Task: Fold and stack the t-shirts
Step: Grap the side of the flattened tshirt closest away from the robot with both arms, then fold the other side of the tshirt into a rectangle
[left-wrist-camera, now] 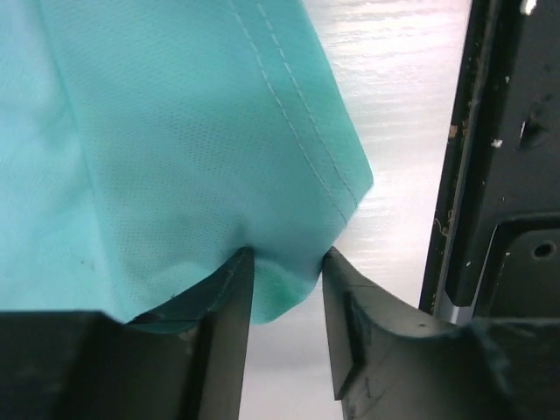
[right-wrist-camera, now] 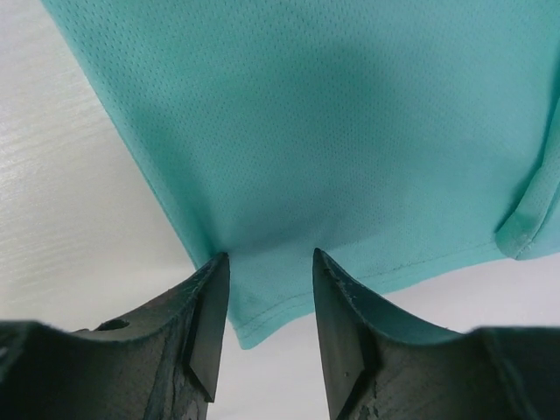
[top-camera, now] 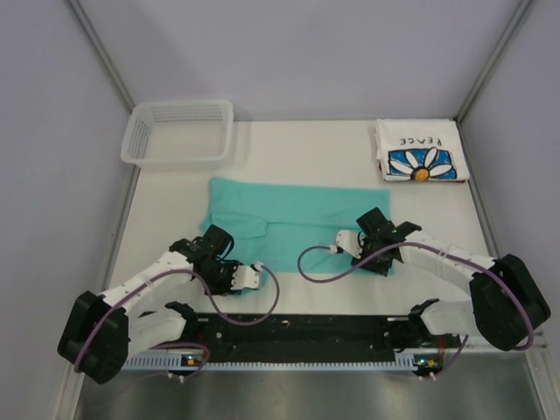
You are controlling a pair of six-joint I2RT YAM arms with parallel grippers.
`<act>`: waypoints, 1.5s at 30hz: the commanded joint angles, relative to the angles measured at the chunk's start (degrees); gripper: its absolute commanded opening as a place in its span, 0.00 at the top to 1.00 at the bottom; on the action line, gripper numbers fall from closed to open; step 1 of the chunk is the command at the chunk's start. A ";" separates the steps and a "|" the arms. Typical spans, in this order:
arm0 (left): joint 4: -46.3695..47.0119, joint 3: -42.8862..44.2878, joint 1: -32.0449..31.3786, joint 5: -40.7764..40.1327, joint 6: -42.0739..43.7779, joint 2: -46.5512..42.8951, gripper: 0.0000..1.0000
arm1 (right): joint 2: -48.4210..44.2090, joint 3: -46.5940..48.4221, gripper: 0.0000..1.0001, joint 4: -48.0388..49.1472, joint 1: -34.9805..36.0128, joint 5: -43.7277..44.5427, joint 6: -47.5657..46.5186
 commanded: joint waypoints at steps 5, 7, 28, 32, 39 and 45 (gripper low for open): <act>2.09 0.36 -0.30 -1.11 -3.36 2.18 1.00 | -10.42 2.05 0.52 -8.87 0.82 -0.03 -2.49; 1.30 2.11 -0.38 -1.47 -4.59 2.01 1.00 | -12.27 0.39 0.50 -9.50 0.82 -2.66 -3.55; -3.37 17.31 2.07 -8.05 -15.14 1.03 1.00 | -6.38 4.59 1.00 -6.16 0.03 -3.10 -2.32; -1.61 24.34 4.44 -9.81 -16.81 5.77 1.00 | -8.68 6.96 1.00 -4.15 -4.09 -7.32 -3.38; -0.29 39.80 12.44 -9.74 -18.31 21.40 1.00 | -0.87 11.97 1.00 1.22 -11.74 -10.05 -4.35; -4.06 51.15 14.73 -8.76 -18.83 36.61 1.00 | 8.54 15.05 1.00 1.40 -15.26 -8.74 -3.91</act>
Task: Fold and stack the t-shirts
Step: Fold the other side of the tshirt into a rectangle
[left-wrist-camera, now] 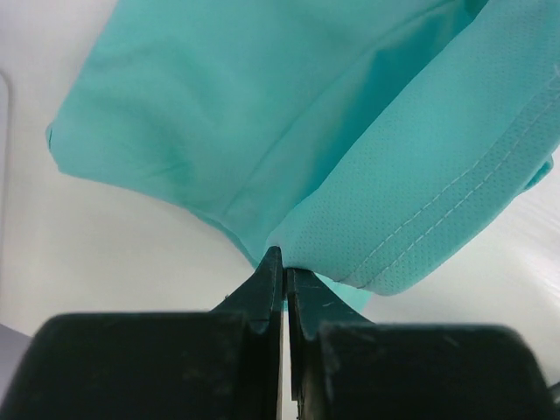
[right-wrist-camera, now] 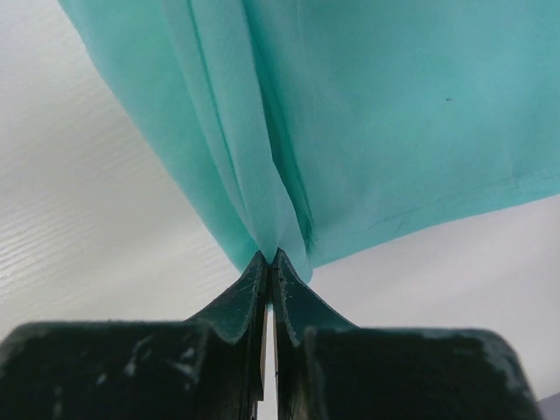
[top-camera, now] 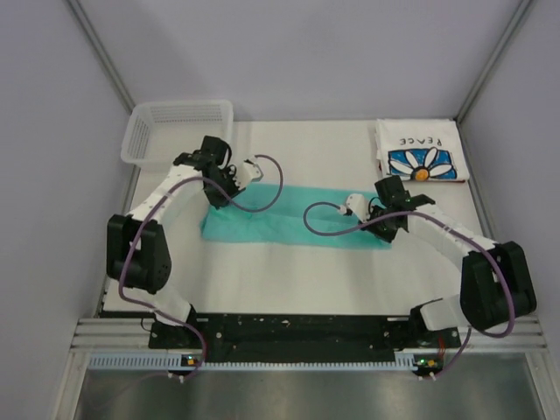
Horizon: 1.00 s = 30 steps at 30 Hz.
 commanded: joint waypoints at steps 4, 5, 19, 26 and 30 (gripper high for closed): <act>-3.77 9.67 1.71 0.57 -2.53 12.20 1.00 | 8.89 4.74 1.00 2.62 -2.55 0.32 1.82; -3.86 10.72 2.06 0.30 -2.89 13.52 1.00 | 9.60 5.36 1.00 2.89 -2.72 0.67 2.70; -2.36 15.92 3.64 1.53 -6.93 19.85 0.97 | 16.28 10.54 0.92 5.96 -4.74 5.06 10.87; -1.22 16.10 4.08 1.01 -9.04 20.73 0.82 | 17.86 11.69 0.72 11.50 -4.83 9.79 16.06; 1.06 16.62 5.49 -0.83 -12.28 21.70 0.72 | 20.23 13.35 0.67 13.35 -4.83 14.90 19.05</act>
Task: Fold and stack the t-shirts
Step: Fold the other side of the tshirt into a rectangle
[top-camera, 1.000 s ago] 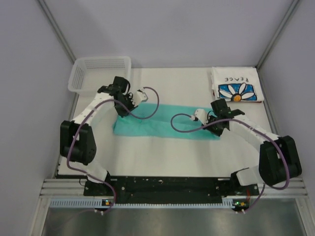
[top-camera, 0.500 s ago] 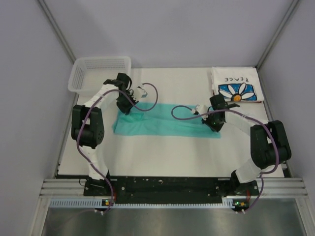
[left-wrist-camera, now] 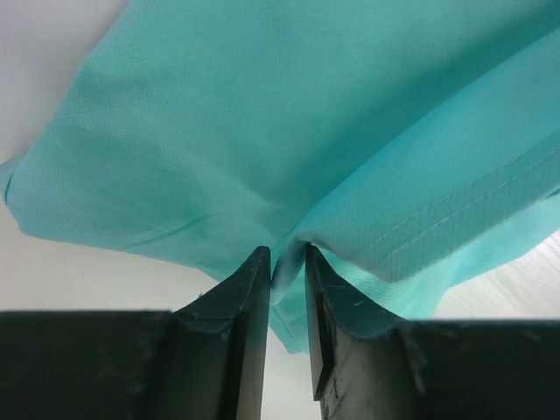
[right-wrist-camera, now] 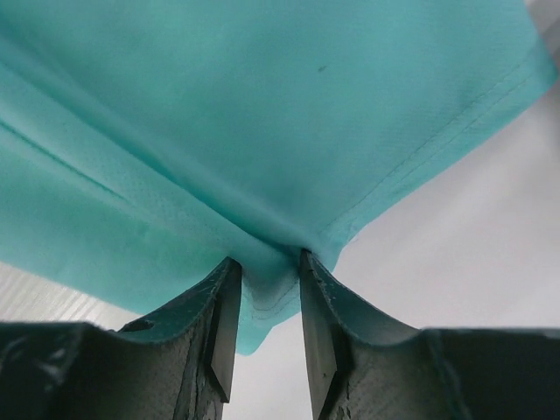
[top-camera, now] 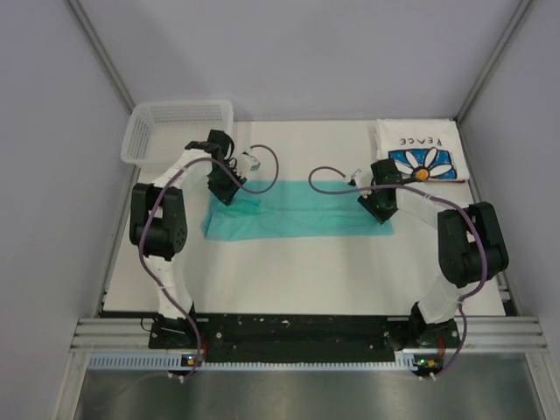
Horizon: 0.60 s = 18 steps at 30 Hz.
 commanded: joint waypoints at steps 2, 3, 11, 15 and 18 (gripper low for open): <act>4.54 2.83 2.45 -2.63 -5.54 1.11 0.68 | 3.37 4.38 0.67 5.04 -0.37 8.22 6.64; 5.42 3.18 2.80 -3.34 -6.24 0.77 0.67 | 3.98 4.99 0.66 5.48 -0.46 9.54 8.48; 12.11 3.80 3.77 -6.60 -8.19 -2.58 0.64 | 6.10 12.55 0.62 2.77 -0.64 14.49 18.25; 6.58 2.58 3.08 4.54 -5.82 -5.82 0.65 | 5.57 15.63 0.60 -0.13 -1.25 11.41 20.27; 4.56 -0.41 1.23 7.28 -5.11 -9.33 0.65 | 6.27 18.79 0.59 -3.29 -2.57 10.70 22.20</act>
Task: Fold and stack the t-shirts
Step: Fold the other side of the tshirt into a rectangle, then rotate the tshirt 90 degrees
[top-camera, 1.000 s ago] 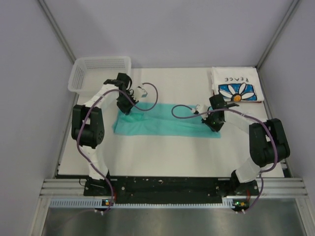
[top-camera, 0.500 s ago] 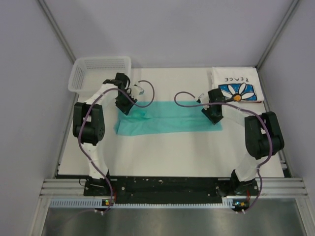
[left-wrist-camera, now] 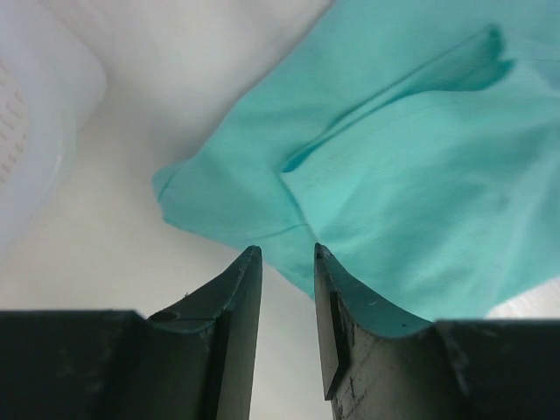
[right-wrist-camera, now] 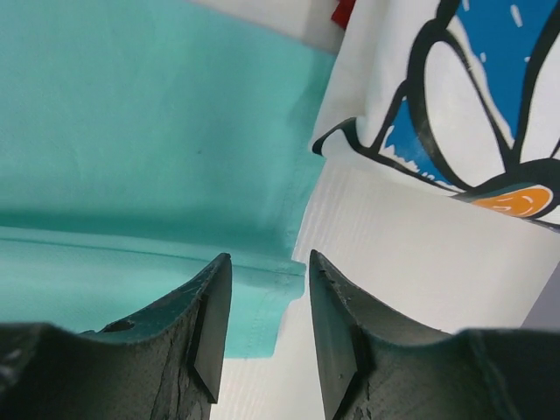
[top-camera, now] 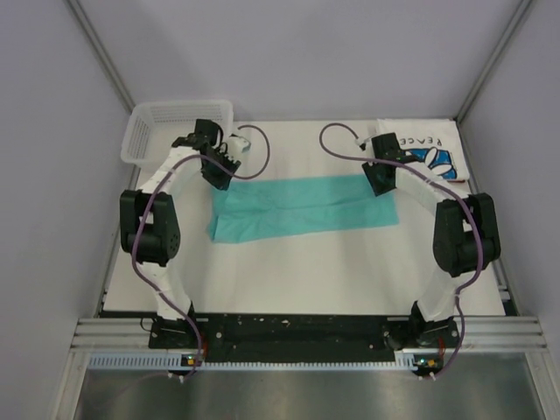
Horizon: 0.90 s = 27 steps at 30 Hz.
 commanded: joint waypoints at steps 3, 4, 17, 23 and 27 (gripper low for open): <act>-4.89 -6.06 -4.53 12.44 2.17 -11.28 0.66 | -0.04 6.28 0.63 -6.32 -3.23 -2.97 5.95; -5.69 -7.91 -5.58 13.33 3.04 -12.16 0.66 | -0.39 6.45 0.67 -7.20 -3.23 -3.15 5.78; 1.42 -21.37 -6.03 0.60 0.94 -8.66 0.72 | 8.37 7.84 0.96 -10.55 -4.28 -8.34 8.85; 4.41 -20.85 -4.89 -2.74 0.85 -4.62 0.72 | 13.49 7.95 0.94 -13.35 -4.73 -2.98 11.05; 4.41 -17.34 -4.97 -3.80 1.03 -1.63 0.72 | 14.46 4.88 0.94 -20.82 -4.47 0.00 12.28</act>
